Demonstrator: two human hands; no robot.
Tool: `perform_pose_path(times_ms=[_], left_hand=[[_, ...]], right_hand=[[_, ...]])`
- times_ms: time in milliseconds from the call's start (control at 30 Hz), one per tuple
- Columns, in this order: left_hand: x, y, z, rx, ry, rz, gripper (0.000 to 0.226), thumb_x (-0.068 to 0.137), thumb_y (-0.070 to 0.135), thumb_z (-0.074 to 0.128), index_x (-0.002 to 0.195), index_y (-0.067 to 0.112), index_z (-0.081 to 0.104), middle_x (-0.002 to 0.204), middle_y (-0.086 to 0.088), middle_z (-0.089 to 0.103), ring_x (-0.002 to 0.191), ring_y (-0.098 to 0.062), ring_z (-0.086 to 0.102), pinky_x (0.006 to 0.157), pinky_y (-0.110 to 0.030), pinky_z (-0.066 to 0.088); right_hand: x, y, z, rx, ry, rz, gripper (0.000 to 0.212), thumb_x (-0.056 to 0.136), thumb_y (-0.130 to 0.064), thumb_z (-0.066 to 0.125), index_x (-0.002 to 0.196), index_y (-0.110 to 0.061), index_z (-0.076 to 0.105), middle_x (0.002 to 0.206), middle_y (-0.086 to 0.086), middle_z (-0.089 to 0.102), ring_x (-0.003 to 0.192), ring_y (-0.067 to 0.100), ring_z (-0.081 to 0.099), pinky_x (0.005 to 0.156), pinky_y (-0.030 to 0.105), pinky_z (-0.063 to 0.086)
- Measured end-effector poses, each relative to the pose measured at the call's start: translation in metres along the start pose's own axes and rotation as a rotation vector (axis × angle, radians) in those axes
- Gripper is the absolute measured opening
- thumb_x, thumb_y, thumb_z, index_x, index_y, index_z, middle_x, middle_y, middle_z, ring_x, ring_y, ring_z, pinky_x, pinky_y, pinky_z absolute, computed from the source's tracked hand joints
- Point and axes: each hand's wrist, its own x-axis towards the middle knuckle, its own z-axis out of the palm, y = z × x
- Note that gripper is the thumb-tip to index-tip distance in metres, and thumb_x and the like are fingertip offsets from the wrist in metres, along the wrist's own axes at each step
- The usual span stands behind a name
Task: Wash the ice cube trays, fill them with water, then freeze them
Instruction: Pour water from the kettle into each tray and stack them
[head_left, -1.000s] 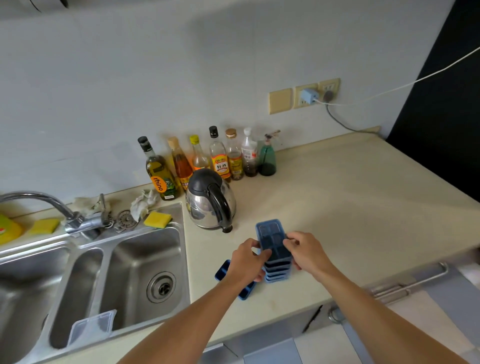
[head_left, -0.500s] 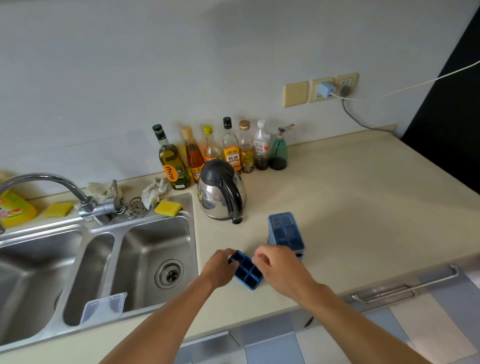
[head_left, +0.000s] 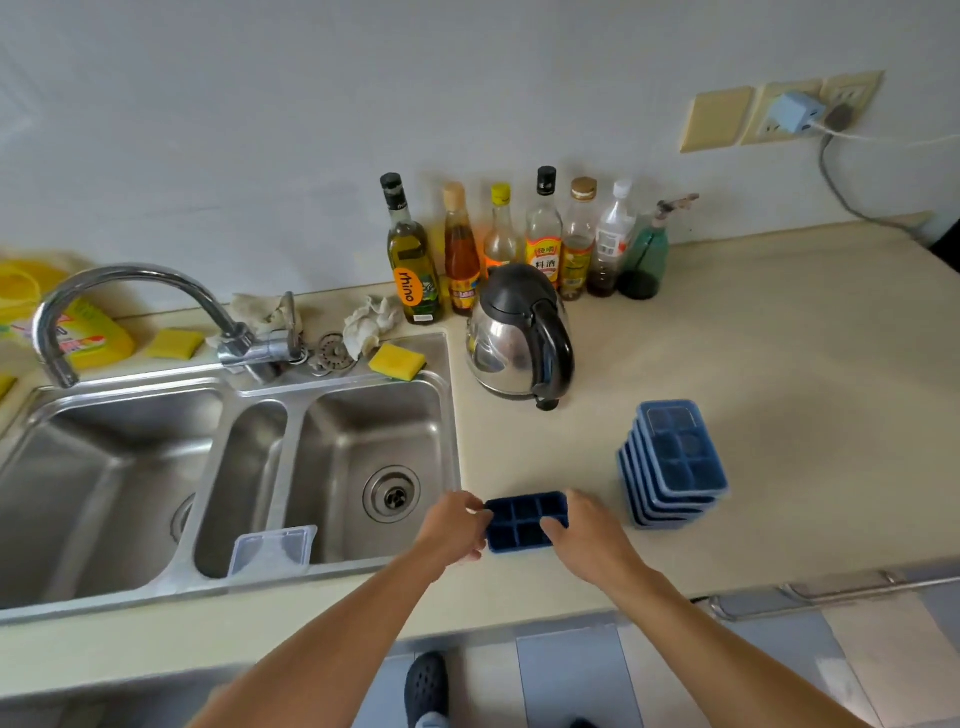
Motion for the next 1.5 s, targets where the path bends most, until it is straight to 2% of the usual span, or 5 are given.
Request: perform_pose_path(times_ms=[467, 900, 1133, 1333, 1500], left_hand=[[0.113, -0.070, -0.185, 0.083, 0.070, -0.069, 0.030, 0.102, 0.019, 0.051, 0.127, 0.017, 0.066, 0.100, -0.018, 0.074, 0.084, -0.032, 0.074, 0.082, -0.045, 0.063], [0.195, -0.112, -0.186, 0.170, -0.061, -0.225, 0.029, 0.097, 0.004, 0.047, 0.122, -0.003, 0.060, 0.103, -0.019, 0.067, 0.099, -0.035, 0.068, 0.080, -0.039, 0.058], [0.214, -0.121, -0.178, 0.302, -0.110, -0.220, 0.031, 0.097, 0.006, 0.049, 0.126, -0.002, 0.058, 0.116, -0.021, 0.066, 0.102, -0.033, 0.065, 0.073, -0.032, 0.048], [0.202, -0.115, -0.189, 0.285, 0.010, -0.200, 0.040, 0.099, 0.015, 0.051, 0.138, 0.004, 0.048, 0.130, -0.020, 0.058, 0.113, -0.034, 0.060, 0.079, -0.031, 0.044], [0.181, -0.086, -0.195, 0.119, 0.116, -0.097, 0.026, 0.100, 0.016, 0.048, 0.113, 0.010, 0.069, 0.119, -0.017, 0.069, 0.104, -0.031, 0.067, 0.084, -0.031, 0.053]], right_hand=[[0.107, -0.168, 0.113, 0.135, -0.024, -0.074, 0.026, 0.101, -0.027, 0.052, 0.123, -0.018, 0.061, 0.117, -0.001, 0.061, 0.105, 0.016, 0.060, 0.091, 0.035, 0.052], [0.188, -0.154, 0.200, 0.420, -0.252, 0.222, 0.031, 0.100, -0.015, 0.053, 0.130, -0.020, 0.059, 0.110, -0.008, 0.065, 0.107, 0.011, 0.062, 0.070, 0.017, 0.042], [0.199, -0.142, 0.216, 0.439, -0.293, 0.234, 0.035, 0.100, -0.013, 0.055, 0.134, -0.019, 0.058, 0.122, 0.000, 0.067, 0.116, 0.019, 0.062, 0.097, 0.037, 0.051], [0.183, -0.154, 0.192, 0.369, -0.210, 0.157, 0.056, 0.104, -0.024, 0.053, 0.156, -0.016, 0.035, 0.154, 0.005, 0.047, 0.139, 0.024, 0.048, 0.110, 0.039, 0.043], [0.151, -0.170, 0.131, 0.511, 0.043, 0.046, 0.046, 0.102, -0.030, 0.056, 0.146, -0.017, 0.049, 0.141, 0.002, 0.059, 0.116, 0.009, 0.059, 0.092, 0.020, 0.044]])
